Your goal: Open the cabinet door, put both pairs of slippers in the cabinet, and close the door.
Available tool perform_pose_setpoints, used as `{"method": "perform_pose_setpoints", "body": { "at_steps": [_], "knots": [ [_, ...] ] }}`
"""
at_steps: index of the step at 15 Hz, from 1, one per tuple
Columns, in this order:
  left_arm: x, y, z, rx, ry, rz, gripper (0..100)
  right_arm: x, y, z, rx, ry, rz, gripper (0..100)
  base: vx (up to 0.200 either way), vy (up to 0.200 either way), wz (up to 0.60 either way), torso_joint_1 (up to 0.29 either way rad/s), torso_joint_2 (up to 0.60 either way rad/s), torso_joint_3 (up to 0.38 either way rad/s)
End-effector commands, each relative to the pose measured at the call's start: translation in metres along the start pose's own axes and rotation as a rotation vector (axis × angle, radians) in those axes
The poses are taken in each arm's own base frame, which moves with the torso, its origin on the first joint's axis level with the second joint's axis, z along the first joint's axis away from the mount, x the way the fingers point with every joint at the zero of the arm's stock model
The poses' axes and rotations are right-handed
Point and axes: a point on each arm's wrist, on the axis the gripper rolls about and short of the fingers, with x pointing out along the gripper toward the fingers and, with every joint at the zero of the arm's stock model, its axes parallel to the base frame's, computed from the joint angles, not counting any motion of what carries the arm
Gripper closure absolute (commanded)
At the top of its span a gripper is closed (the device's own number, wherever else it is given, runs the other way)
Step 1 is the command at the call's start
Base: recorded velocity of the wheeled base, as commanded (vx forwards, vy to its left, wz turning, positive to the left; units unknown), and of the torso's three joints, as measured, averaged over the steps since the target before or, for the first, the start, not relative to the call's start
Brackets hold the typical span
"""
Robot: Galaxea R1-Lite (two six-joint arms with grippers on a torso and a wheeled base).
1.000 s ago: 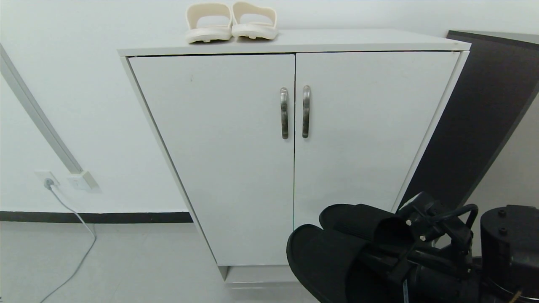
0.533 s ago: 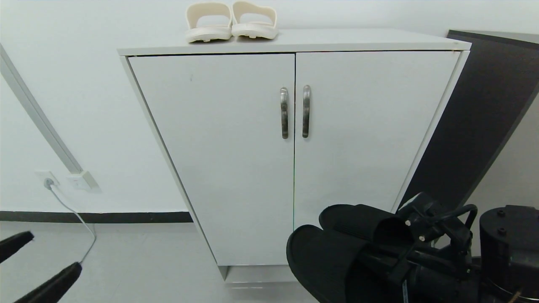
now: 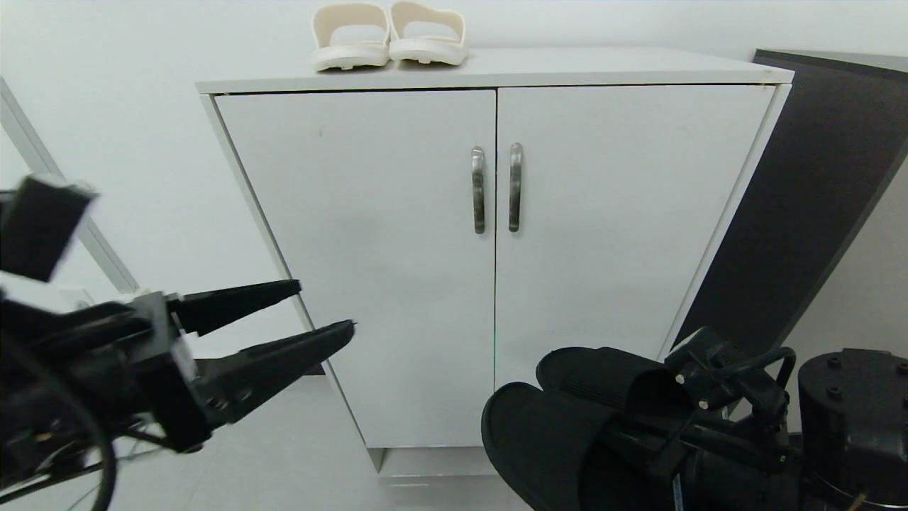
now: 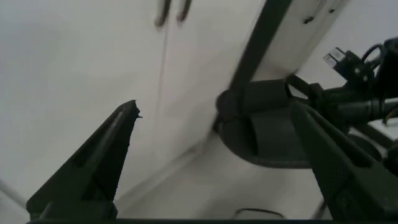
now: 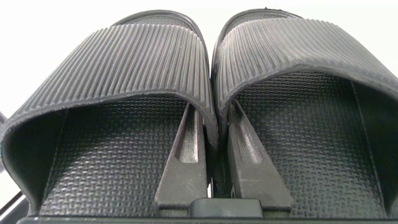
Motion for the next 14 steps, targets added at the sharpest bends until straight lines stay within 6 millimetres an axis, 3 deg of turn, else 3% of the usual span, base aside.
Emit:
{"method": "perform_pose_setpoints", "body": {
  "at_steps": [1,8,14],
  "knots": [
    [0.049,-0.003,0.012,-0.026,0.028,-0.059,0,0.002,0.0,-0.001,-0.001,0.007,0.0,100,0.0,0.0,0.0,0.0,0.0,0.0],
    [0.123,-0.032,0.041,-0.106,0.042,-0.297,0,0.002,0.0,-0.001,-0.002,0.008,0.0,100,0.0,0.0,0.0,0.0,0.0,0.0],
    [0.16,-0.037,0.056,-0.168,0.021,-0.39,0,0.002,0.002,-0.002,-0.006,0.012,0.005,100,0.0,0.0,0.0,0.0,0.0,0.0]
  ]
}}
